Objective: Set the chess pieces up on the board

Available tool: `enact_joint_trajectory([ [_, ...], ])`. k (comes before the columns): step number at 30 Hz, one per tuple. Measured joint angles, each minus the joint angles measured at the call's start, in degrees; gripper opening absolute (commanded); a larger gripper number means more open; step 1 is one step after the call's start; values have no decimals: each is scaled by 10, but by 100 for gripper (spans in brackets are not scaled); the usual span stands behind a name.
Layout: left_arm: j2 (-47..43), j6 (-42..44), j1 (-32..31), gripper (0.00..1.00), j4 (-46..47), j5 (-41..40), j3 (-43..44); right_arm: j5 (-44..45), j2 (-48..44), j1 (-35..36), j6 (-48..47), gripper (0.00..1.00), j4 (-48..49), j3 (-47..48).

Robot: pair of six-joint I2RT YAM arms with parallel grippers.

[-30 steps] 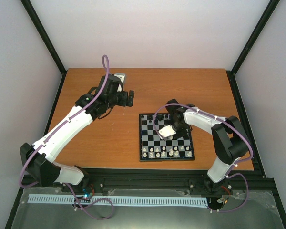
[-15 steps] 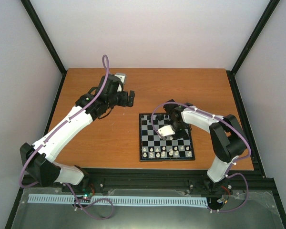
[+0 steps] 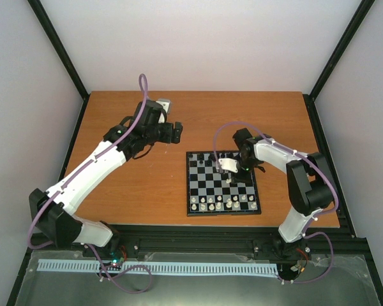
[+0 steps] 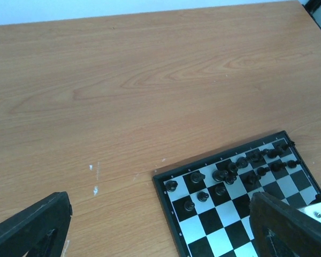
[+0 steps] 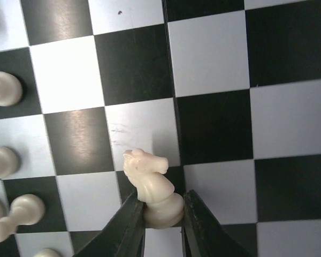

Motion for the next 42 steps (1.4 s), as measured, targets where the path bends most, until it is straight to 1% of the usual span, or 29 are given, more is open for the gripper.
enact_joint_trajectory([
  [1, 5, -6, 0, 88, 4, 7, -3, -13, -6, -7, 12, 16, 4, -8],
  [3, 14, -22, 0, 79, 14, 28, -11, -38, -22, -21, 36, 16, 12, -26],
  [6, 32, -65, 0, 67, 43, 84, -37, -75, -52, -35, 73, 16, 25, -43],
  [9, 40, -129, 0, 62, 101, 156, -87, -107, -87, -48, 111, 16, 42, -47],
  [11, 39, -184, -1, 59, 164, 197, -146, -129, -115, -57, 139, 17, 59, -47],
  [14, 41, -250, -11, 58, 226, 231, -216, -143, -138, -62, 163, 17, 72, -48],
  [17, 54, -303, -38, 54, 283, 248, -248, -152, -157, -63, 184, 17, 82, -53],
  [22, 104, -363, -102, 49, 385, 270, -252, -162, -160, -63, 202, 17, 87, -55],
  [26, 148, -396, -122, 45, 441, 287, -251, -164, -160, -63, 210, 17, 91, -60],
  [31, 188, -416, -130, 43, 471, 294, -230, -166, -160, -63, 214, 17, 91, -64],
  [34, 191, -419, -133, 42, 482, 295, -220, -168, -160, -63, 215, 17, 91, -65],
  [37, 193, -421, -134, 38, 492, 296, -212, -173, -160, -63, 215, 17, 91, -65],
  [42, 206, -428, -134, 35, 509, 301, -205, -177, -160, -63, 215, 17, 91, -65],
])
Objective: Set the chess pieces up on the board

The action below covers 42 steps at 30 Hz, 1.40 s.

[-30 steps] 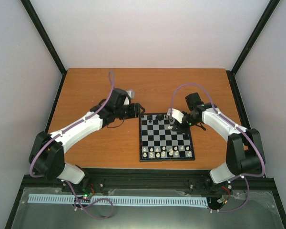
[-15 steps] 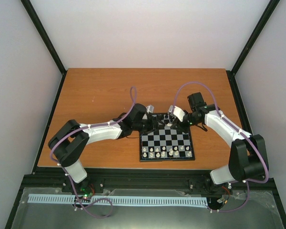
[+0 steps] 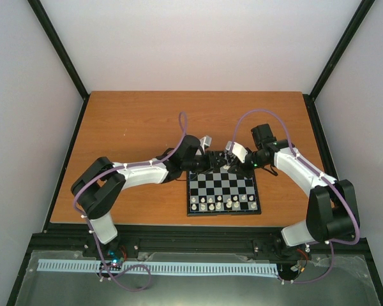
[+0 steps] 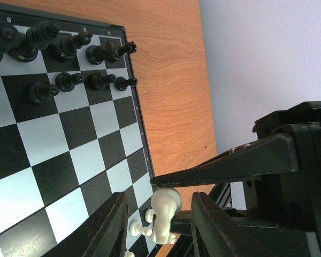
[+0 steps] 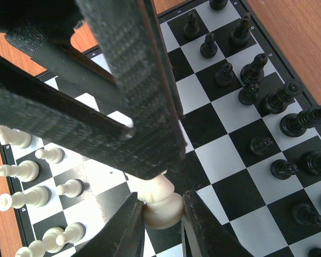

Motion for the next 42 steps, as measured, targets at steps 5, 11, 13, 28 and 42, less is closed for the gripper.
enact_joint_trajectory([
  [5, 13, -3, 0, 32, 1, 7, 2, -2, 0, 0, 0, 18, 0, 0],
  [11, 25, -5, -1, 23, 3, 20, 17, -3, 1, 0, 1, 18, 0, 0],
  [13, 28, -6, -1, 19, 7, 24, 20, -3, 2, 0, 1, 18, 0, 0],
  [28, 39, -10, -2, 7, 9, 34, 29, -3, 3, -2, 8, 18, 0, 0],
  [42, 40, 69, -4, 2, -122, 19, 109, -34, 7, -59, -15, 34, -42, 12],
])
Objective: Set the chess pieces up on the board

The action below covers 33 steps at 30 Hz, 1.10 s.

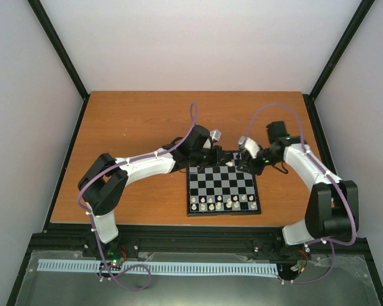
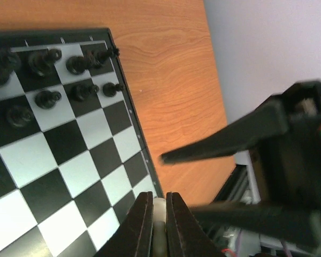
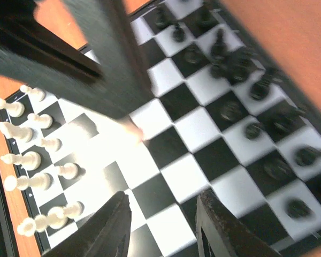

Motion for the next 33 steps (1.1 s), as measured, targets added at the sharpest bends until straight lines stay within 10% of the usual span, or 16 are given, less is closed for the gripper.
enact_joint_trajectory([
  [11, 7, 253, -71, 2, -282, -106, 184, -95, 29, -237, -15, 35, -69, 47],
  [33, 237, 500, -243, 2, -522, -223, 417, -116, 25, -288, 12, 36, -64, 14],
])
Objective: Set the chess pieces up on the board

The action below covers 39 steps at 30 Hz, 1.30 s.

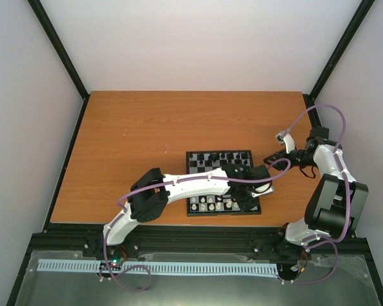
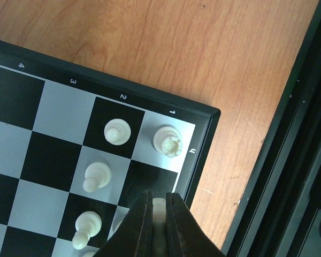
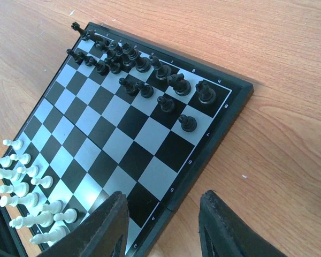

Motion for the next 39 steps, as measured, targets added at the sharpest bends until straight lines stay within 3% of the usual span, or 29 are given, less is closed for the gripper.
enact_joint_trajectory([
  [17, 23, 8, 0, 5, -2, -9, 11, -10, 6, 0, -6, 36, -6, 0],
  [24, 30, 9, 0, 28, -2, -16, 13, -13, 7, 0, -8, 36, -10, 0],
  [32, 25, 6, 0, 37, 0, -18, 17, -14, 6, 0, -17, 37, -24, 1],
  [39, -68, 6, 1, 54, -4, -61, 9, -4, -55, 0, -7, 43, -31, 13],
])
